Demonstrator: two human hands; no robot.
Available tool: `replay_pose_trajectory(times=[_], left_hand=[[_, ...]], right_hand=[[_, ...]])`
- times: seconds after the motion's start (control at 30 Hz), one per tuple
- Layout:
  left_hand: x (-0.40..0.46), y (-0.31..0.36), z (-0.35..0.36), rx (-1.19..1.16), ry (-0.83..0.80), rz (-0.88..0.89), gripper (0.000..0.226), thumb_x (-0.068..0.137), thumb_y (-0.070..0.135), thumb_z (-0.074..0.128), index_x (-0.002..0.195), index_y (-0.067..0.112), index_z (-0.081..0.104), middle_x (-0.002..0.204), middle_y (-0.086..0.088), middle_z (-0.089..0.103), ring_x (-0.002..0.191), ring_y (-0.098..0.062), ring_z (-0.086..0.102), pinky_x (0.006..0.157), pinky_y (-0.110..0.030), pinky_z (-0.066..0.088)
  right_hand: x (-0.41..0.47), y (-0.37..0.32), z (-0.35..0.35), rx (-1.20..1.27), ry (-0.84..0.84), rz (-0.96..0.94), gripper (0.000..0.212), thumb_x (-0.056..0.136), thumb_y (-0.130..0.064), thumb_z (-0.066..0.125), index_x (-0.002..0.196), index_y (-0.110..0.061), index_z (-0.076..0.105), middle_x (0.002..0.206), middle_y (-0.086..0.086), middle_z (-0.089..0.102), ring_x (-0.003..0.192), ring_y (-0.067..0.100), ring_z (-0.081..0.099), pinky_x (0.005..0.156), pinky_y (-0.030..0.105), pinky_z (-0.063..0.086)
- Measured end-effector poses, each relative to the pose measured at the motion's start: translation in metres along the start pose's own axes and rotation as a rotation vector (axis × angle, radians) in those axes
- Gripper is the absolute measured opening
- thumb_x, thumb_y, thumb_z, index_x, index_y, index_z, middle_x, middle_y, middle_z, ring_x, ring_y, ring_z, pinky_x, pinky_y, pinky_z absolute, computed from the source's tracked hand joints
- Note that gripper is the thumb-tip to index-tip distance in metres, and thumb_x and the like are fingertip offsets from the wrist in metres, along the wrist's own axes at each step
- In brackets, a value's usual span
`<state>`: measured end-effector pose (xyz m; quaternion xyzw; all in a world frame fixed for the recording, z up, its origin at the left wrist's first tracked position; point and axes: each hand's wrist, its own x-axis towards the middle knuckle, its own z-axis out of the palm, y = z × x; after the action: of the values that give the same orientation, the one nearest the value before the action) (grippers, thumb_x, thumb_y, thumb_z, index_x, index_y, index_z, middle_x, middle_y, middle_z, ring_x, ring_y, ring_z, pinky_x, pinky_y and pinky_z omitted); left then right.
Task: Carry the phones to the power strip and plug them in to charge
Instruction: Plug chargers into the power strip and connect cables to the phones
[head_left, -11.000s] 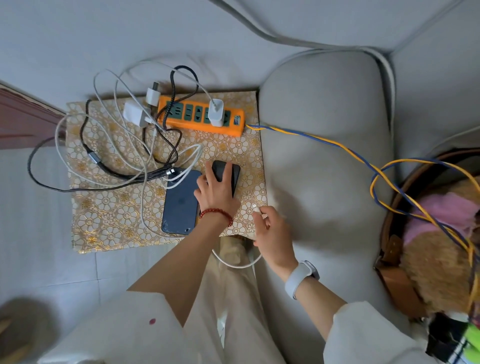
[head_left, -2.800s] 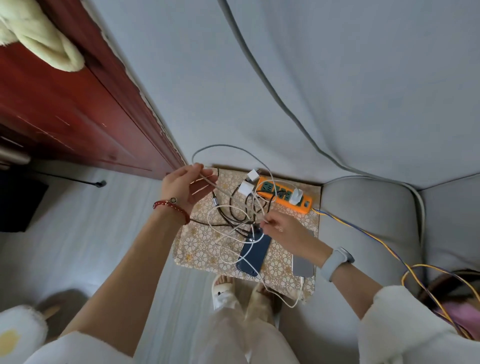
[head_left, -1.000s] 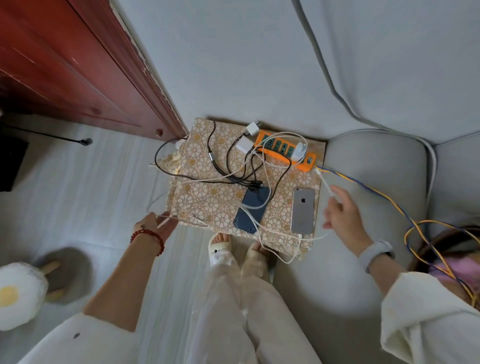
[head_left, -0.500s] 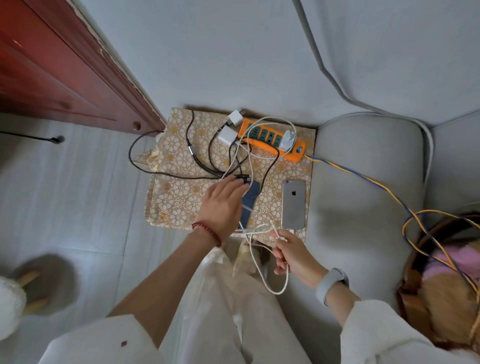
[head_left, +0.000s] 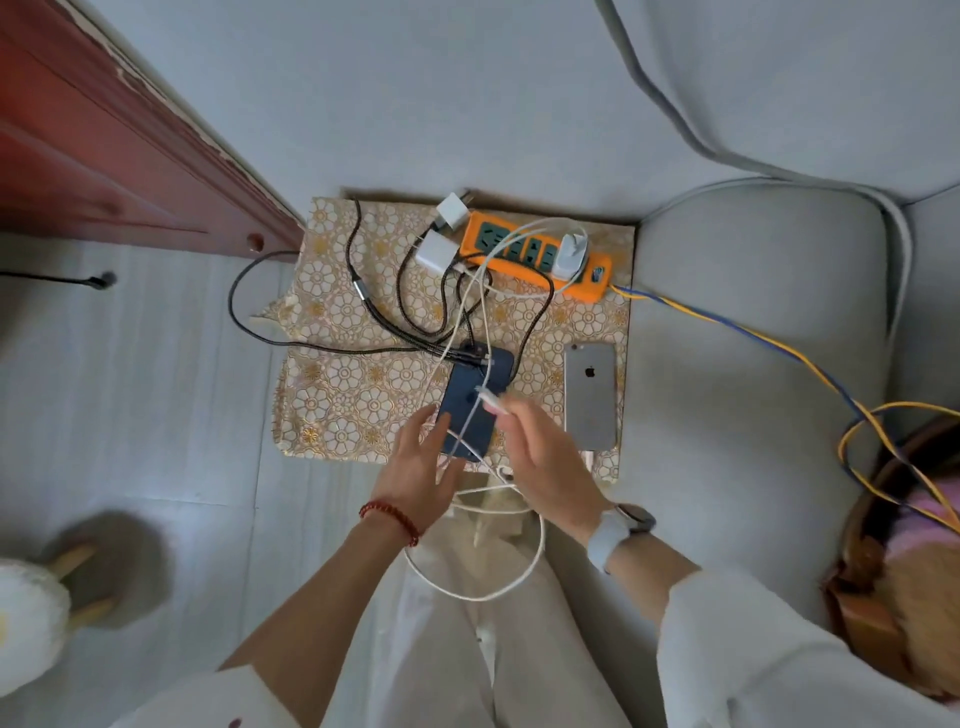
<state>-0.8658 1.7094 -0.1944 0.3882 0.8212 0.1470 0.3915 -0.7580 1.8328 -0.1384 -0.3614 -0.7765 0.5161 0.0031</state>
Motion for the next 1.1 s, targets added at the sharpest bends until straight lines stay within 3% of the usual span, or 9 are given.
replay_pose_trajectory(times=[0.07,0.13,0.2,0.27,0.43,0.6,0.73,0.97,1.1], left_hand=[[-0.002,-0.003,-0.001,0.007,0.058,0.003,0.052,0.087,0.026,0.053,0.133,0.007,0.039,0.143,-0.013,0.033,0.13,-0.027,0.033,0.089,-0.044,0.049],[-0.001,-0.009,-0.005,-0.008,0.121,0.0,0.045,0.089,0.028,0.049,0.129,0.009,0.044,0.136,-0.011,0.042,0.124,-0.026,0.042,0.082,-0.041,0.051],[0.002,-0.015,-0.01,-0.029,0.139,-0.03,0.036,0.092,0.027,0.041,0.124,0.012,0.049,0.126,-0.008,0.052,0.11,-0.025,0.053,0.078,-0.036,0.049],[0.008,-0.019,-0.015,-0.002,0.09,-0.048,0.031,0.095,0.026,0.036,0.118,0.016,0.054,0.115,-0.006,0.062,0.1,-0.023,0.059,0.074,-0.029,0.045],[0.027,-0.01,-0.019,0.16,-0.086,-0.015,0.032,0.093,0.023,0.034,0.118,0.022,0.054,0.106,-0.005,0.066,0.101,-0.025,0.055,0.074,-0.037,0.049],[0.051,0.008,-0.014,0.648,-0.28,-0.164,0.027,0.09,0.019,0.032,0.105,0.016,0.054,0.107,-0.003,0.065,0.115,-0.025,0.042,0.078,-0.037,0.041],[0.063,0.008,-0.013,0.516,-0.124,-0.379,0.033,0.09,0.03,0.04,0.114,0.008,0.048,0.112,-0.011,0.061,0.11,-0.027,0.049,0.084,-0.038,0.041],[0.058,0.034,0.034,0.365,-0.006,-0.443,0.094,0.066,0.065,0.059,0.13,0.004,0.025,0.123,-0.012,0.044,0.11,-0.028,0.043,0.085,-0.038,0.041],[0.058,0.037,0.048,0.443,0.064,-0.476,0.102,0.061,0.066,0.064,0.13,0.002,0.024,0.118,-0.01,0.046,0.102,-0.025,0.046,0.083,-0.034,0.039]], right_hand=[[0.022,-0.002,0.011,-0.151,-0.106,-0.144,0.027,0.097,-0.01,0.036,0.117,0.0,0.05,0.112,0.017,0.062,0.105,0.016,0.058,0.087,0.029,0.045],[0.041,0.003,0.017,-0.318,-0.258,-0.143,0.026,0.098,-0.015,0.031,0.112,-0.002,0.049,0.115,0.016,0.063,0.122,0.023,0.05,0.113,0.041,0.024],[0.049,0.013,0.016,-0.489,-0.395,-0.104,0.023,0.098,-0.018,0.027,0.097,-0.005,0.046,0.09,0.014,0.068,0.085,0.027,0.062,0.106,0.041,0.032],[0.044,0.026,0.009,-0.572,-0.506,-0.086,0.018,0.098,-0.018,0.027,0.093,-0.008,0.041,0.066,0.006,0.061,0.053,0.02,0.047,0.082,0.041,0.046],[0.023,0.054,-0.025,-0.861,-0.613,0.015,0.028,0.093,-0.009,0.038,0.121,-0.009,0.037,0.055,-0.006,0.042,0.043,0.009,0.037,0.038,0.022,0.028],[0.027,0.065,-0.052,-1.094,-0.428,0.02,0.031,0.086,-0.008,0.045,0.116,-0.005,0.042,0.09,0.011,0.068,0.076,0.029,0.066,0.058,0.032,0.041],[0.028,0.067,-0.048,-1.142,-0.412,0.071,0.025,0.082,-0.012,0.05,0.107,-0.007,0.047,0.087,0.008,0.068,0.082,0.029,0.065,0.086,0.043,0.044],[0.015,0.067,-0.017,-0.644,-0.215,0.296,0.017,0.094,-0.01,0.034,0.105,-0.004,0.045,0.084,0.017,0.064,0.076,0.034,0.062,0.056,0.034,0.043],[0.014,0.075,-0.023,-0.542,-0.163,0.317,0.02,0.097,-0.018,0.031,0.098,-0.006,0.046,0.082,0.017,0.063,0.072,0.036,0.061,0.055,0.032,0.038]])
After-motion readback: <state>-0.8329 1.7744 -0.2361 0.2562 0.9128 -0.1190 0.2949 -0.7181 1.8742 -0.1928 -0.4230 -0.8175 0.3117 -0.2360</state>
